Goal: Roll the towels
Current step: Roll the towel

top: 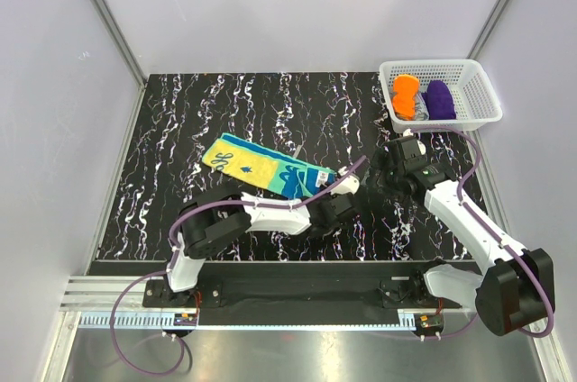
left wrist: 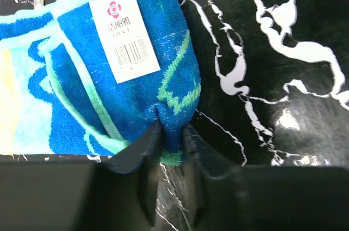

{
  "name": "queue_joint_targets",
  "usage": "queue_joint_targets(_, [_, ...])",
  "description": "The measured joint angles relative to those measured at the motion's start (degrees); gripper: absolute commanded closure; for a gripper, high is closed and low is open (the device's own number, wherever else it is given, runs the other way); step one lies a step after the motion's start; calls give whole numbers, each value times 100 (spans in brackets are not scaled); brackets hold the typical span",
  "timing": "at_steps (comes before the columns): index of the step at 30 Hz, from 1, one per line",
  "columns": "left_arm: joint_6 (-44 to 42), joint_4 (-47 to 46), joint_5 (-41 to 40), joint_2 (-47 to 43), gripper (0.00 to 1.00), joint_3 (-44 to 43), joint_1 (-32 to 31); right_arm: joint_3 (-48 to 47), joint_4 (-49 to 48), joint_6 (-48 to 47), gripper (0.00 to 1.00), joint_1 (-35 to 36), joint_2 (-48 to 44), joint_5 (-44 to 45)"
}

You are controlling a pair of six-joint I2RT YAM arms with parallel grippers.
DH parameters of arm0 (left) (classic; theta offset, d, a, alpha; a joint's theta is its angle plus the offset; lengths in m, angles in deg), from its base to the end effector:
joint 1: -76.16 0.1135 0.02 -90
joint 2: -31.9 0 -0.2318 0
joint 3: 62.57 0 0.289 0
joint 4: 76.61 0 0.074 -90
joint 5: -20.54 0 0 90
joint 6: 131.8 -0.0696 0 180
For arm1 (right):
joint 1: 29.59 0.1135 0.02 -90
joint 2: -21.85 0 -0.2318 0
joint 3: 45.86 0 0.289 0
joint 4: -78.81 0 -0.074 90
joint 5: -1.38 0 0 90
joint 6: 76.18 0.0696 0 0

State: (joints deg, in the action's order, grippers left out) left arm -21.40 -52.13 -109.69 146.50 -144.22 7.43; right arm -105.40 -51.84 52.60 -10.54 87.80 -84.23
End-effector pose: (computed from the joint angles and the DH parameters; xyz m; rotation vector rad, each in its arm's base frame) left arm 0.1970 -0.3820 0.0599 0.7045 2.1609 0.1264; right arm 0.2791 0.0907 0.1744 0.4696 2.5237 0.2962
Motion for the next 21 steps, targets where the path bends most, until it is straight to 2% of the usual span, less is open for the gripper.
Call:
queue_joint_targets(2, [35,4,59,0,92,0,68,0,0,-2,14,-4,0,-48])
queue_joint_targets(5, [17,-22,157,-2,100,0,144,-7,11,-28,14,-31,-4,-55])
queue_joint_targets(10, [59,-234,706,-247,100,223,243,-127,109,-136,14,-201,-17,-76])
queue_joint_targets(17, [682,-1156,2507,-1051,100,1228,579,-275,136,-216,14,-402,-66,-358])
queue_joint_targets(21, [1196,-2135,3659,-1305,100,1895,999,-280,125,-214,15,-411,-92,-627])
